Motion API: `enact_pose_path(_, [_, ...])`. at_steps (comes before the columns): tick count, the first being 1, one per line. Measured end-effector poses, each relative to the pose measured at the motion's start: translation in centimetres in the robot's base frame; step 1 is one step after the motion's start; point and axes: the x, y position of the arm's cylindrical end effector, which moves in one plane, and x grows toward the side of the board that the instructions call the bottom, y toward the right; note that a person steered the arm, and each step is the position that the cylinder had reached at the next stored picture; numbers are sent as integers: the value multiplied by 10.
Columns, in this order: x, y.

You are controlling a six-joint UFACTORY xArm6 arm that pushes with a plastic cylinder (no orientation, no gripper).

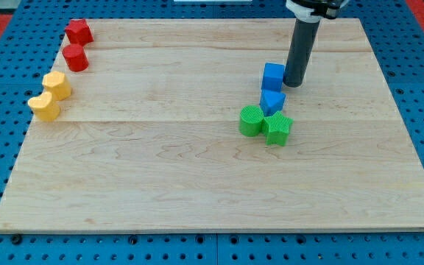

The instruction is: Slide the green star towards left

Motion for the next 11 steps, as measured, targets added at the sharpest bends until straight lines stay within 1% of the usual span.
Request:
enact_pose_path(2, [4,3])
enact_pose_path(3, [57,11])
enact_pose_path(4, [78,12])
enact_pose_path(5, [89,11])
enact_pose_path(11, [92,3])
